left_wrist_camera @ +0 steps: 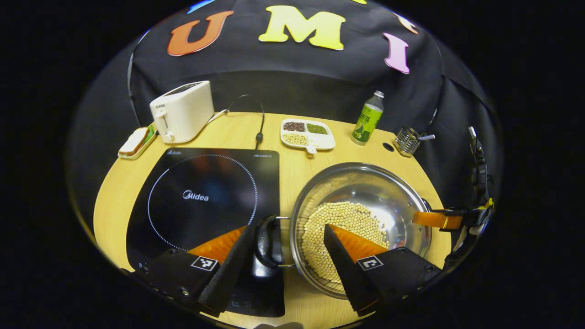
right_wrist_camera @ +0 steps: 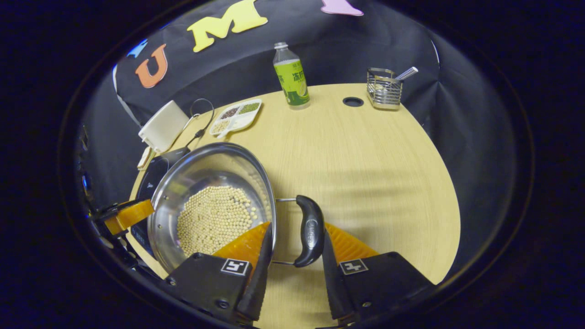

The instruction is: First push the handle of the pot to place it horizontally, then grasp the pot with both hands and set it on the induction cooktop.

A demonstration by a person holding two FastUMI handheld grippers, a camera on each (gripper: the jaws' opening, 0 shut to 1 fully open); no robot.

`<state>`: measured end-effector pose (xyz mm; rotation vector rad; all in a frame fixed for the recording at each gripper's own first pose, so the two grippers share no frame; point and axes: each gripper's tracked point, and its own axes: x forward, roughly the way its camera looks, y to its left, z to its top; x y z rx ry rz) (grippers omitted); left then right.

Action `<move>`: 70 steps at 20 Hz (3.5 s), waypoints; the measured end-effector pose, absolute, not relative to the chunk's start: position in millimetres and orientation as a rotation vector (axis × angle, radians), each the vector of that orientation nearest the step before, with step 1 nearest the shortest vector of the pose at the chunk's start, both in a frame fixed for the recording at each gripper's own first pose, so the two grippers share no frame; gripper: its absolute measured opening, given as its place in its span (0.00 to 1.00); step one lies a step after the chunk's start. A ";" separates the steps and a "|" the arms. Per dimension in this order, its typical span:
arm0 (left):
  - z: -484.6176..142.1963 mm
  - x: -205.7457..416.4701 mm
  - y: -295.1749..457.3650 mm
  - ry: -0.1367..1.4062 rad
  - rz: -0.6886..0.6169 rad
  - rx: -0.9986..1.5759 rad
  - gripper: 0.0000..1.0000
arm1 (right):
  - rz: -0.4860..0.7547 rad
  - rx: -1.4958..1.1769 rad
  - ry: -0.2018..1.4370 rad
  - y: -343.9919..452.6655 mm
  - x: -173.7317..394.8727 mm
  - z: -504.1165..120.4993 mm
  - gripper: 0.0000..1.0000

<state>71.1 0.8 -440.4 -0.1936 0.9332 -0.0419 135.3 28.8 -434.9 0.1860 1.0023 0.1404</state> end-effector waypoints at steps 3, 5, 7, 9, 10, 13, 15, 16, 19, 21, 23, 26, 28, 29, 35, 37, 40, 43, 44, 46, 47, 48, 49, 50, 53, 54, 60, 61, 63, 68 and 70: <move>-446.5 64.5 4.4 0.962 -0.051 -0.270 0.95 | 0.142 0.187 1.002 28.8 136.6 -434.9 0.56; -447.4 67.0 -0.8 0.962 -0.083 -0.281 0.95 | 0.141 0.185 1.004 28.7 136.2 -435.2 0.56; -455.6 66.9 -7.7 0.997 -0.099 -0.272 0.95 | 0.140 0.180 1.008 28.3 136.1 -435.2 0.56; -458.7 73.0 -9.6 0.999 -0.099 -0.215 0.94 | 0.137 0.180 1.012 28.3 136.2 -435.3 0.56; -460.9 74.5 -11.3 1.022 -0.096 -0.164 0.94 | 0.133 0.177 1.016 28.6 136.1 -435.7 0.56; -467.1 73.0 -12.4 1.075 -0.092 0.017 0.91 | 0.111 0.166 1.027 25.6 133.5 -435.7 0.56; -473.9 77.3 -10.7 1.073 -0.091 0.061 0.90 | 0.105 0.173 1.017 23.8 133.2 -434.2 0.56; -470.1 79.2 -12.5 1.061 -0.090 0.049 0.87 | 0.109 0.173 1.005 23.4 133.9 -434.0 0.56; -466.9 82.5 -16.8 1.046 -0.102 0.056 0.75 | 0.110 0.173 0.988 16.6 131.4 -434.1 0.56; -466.6 84.9 -21.1 1.045 -0.113 0.049 0.72 | 0.110 0.168 0.982 10.5 132.3 -434.3 0.56; -462.7 89.6 -26.4 1.035 -0.120 0.044 0.73 | 0.111 0.186 0.976 5.1 132.9 -433.3 0.56; -462.6 94.8 -36.9 1.038 -0.146 0.057 0.73 | 0.104 0.195 0.971 -4.9 134.3 -433.8 0.56; -467.1 95.2 -41.0 1.049 -0.147 0.054 0.74 | 0.103 0.205 0.973 -10.9 137.1 -433.4 0.56; -468.1 95.7 -44.2 1.047 -0.145 0.052 0.74 | 0.101 0.208 0.971 -13.9 136.5 -433.5 0.56; -483.7 90.8 -53.1 1.085 -0.097 0.093 0.76 | 0.105 0.183 0.977 -21.5 131.7 -429.2 0.56; -483.8 95.3 -54.6 1.087 -0.088 0.078 0.87 | 0.104 0.177 0.978 -22.5 131.1 -429.3 0.56; -486.0 88.9 -55.8 1.145 -0.064 0.064 0.76 | 0.105 0.174 0.984 -23.4 131.7 -429.0 0.56; -494.5 79.4 -61.4 1.212 -0.021 -0.033 0.76 | 0.099 0.203 0.965 -26.3 131.5 -428.0 0.56; -495.3 78.4 -63.4 1.214 -0.018 -0.048 0.76 | 0.098 0.204 0.966 -26.4 130.5 -428.5 0.56; -492.8 79.1 -64.1 1.198 -0.027 -0.036 0.76 | 0.098 0.180 0.972 -27.4 129.7 -429.0 0.56; -493.0 79.6 -64.5 1.188 -0.034 -0.038 0.86 | 0.095 0.178 0.973 -28.3 130.0 -428.7 0.55; -492.3 81.2 -64.7 1.179 -0.037 -0.051 0.85 | 0.095 0.174 0.973 -28.4 130.4 -428.7 0.56; -490.8 80.5 -66.0 1.172 -0.045 -0.060 0.73 | 0.096 0.169 0.974 -27.9 130.7 -427.9 0.56; -489.5 83.2 -66.8 1.152 -0.052 -0.070 0.70 | 0.094 0.165 0.971 -28.2 131.4 -429.0 0.56; -484.0 85.3 -62.7 1.138 -0.064 -0.064 0.65 | 0.096 0.173 0.975 -25.8 129.1 -428.5 0.56; -481.2 85.2 -61.3 1.136 -0.063 -0.068 0.65 | 0.097 0.173 0.969 -24.3 130.0 -426.1 0.56; -447.0 90.4 -24.3 1.100 -0.048 -0.063 0.65 | 0.141 0.155 0.939 12.9 141.3 -390.6 0.56; -441.9 91.8 -12.8 1.098 -0.044 -0.065 0.65 | 0.149 0.152 0.932 22.8 143.7 -383.8 0.56; -430.1 90.7 8.7 1.091 -0.039 -0.078 0.65 | 0.167 0.146 0.930 46.7 152.2 -376.6 0.56; -409.2 87.7 90.7 1.088 0.005 -0.066 0.65 | 0.217 0.149 0.948 127.5 156.9 -365.0 0.56; -415.3 89.1 124.2 1.097 0.020 -0.066 0.65 | 0.229 0.149 0.961 160.0 159.8 -365.6 0.55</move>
